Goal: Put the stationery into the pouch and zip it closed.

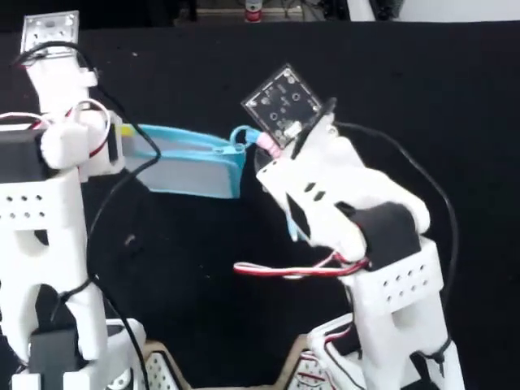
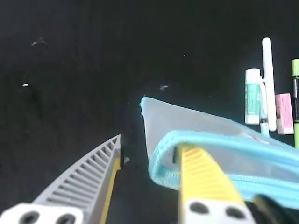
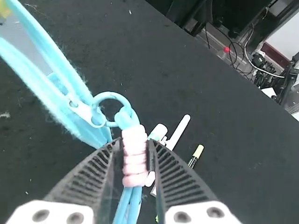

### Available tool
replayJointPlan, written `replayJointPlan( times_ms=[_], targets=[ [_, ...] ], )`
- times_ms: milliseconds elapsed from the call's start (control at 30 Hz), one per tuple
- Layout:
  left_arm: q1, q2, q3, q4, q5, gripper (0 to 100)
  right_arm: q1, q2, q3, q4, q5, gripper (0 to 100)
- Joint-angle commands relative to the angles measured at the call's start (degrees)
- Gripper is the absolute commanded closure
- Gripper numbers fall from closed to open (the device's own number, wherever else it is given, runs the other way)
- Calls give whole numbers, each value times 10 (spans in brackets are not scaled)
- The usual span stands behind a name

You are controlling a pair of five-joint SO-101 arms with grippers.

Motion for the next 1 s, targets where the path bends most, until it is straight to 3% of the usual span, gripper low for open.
replayJointPlan(
  times_ms=[0,333,467,533,967],
  targets=[
    [8,1,-34,0,-9,789,14,4,-30,-10,-3,988],
    [10,1,29,-51,-9,798,15,1,-29,0,-3,988],
    [12,-5,29,-47,-4,986,15,3,-28,-1,-7,988],
    [13,-5,29,-39,-4,953,14,1,-28,-3,-7,988],
    [47,-4,35,-35,23,970,22,0,-24,17,-7,988]
  ],
)
